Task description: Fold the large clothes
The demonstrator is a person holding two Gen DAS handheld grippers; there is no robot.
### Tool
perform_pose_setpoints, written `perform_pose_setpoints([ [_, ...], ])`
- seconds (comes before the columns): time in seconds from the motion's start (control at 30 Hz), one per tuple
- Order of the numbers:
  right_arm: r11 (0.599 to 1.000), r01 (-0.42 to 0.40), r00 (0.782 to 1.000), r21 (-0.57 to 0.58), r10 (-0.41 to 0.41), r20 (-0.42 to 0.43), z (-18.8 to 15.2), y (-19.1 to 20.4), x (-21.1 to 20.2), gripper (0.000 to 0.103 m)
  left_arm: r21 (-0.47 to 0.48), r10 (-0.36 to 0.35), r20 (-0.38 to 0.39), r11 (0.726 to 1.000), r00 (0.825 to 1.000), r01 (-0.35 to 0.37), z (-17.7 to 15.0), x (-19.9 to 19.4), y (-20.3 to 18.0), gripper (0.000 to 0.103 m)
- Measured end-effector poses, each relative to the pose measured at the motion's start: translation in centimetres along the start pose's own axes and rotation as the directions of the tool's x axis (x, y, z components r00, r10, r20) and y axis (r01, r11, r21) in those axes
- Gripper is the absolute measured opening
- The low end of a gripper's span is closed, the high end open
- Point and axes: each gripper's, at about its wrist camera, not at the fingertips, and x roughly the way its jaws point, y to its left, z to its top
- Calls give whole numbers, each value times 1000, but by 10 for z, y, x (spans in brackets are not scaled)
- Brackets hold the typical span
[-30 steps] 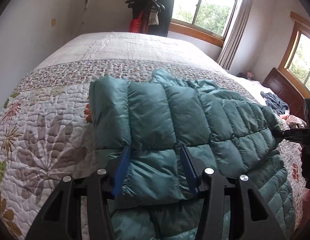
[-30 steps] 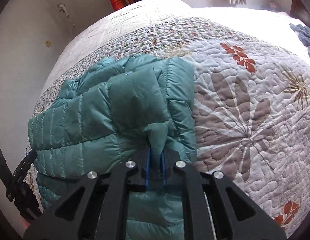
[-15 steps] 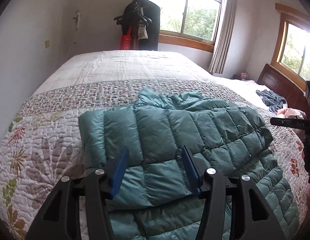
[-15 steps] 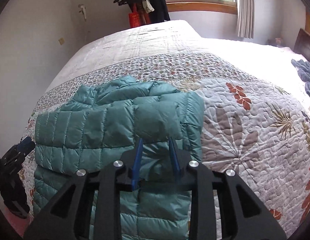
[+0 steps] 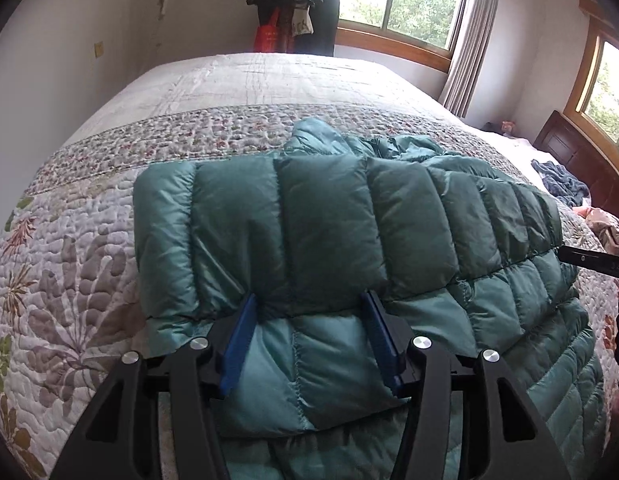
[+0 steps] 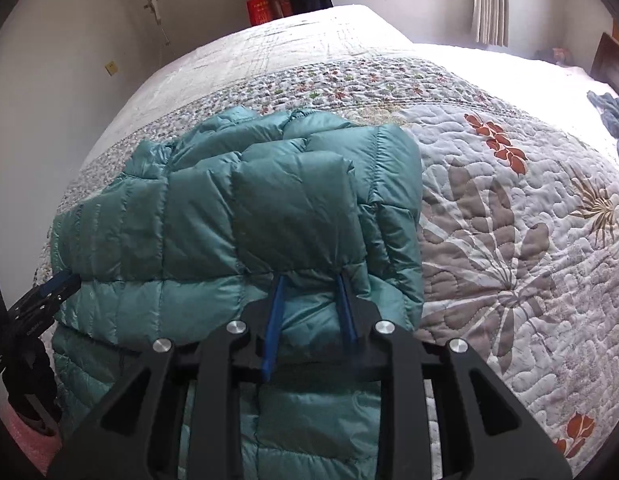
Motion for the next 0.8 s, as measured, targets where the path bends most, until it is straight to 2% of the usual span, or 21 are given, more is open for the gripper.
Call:
perform_pose_setpoints([
  [0.07,999,-45,999,-1,45,25,-8,-1,-21,28,-1,-22,8,1000,1000,22,-5,-19,2,55],
  [0.13,996,-83,995,-18,84,48,-21,-4,-47,36,15,-35,16,999,999,35,-14,-45,5,57],
  [0.17,996,-89,994,-30,90,55,-29,-5,-59,39,20,-51,19,999,999,51,-20,-58,8,62],
  [0.23,995,-78,995,-61,82,64,-50,-8,-80,49,29,-77,9,997,997,77,-38,-83,16,67],
  [0.37,993,-59,996,-104,65,55,-97,-16,-114,56,31,-72,-44,997,996,73,-85,-117,33,73],
  [0.5,990,-98,995,-102,99,3,-150,-27,-137,65,-34,-98,-122,995,988,94,-140,-137,55,74],
  [0.63,989,-112,993,-92,109,-45,-200,-36,-148,69,-95,-132,-168,989,977,117,-187,-153,63,74],
  [0.8,991,-124,989,-51,119,-93,-245,-49,-151,71,-200,-240,-217,960,946,197,-229,-159,67,74],
])
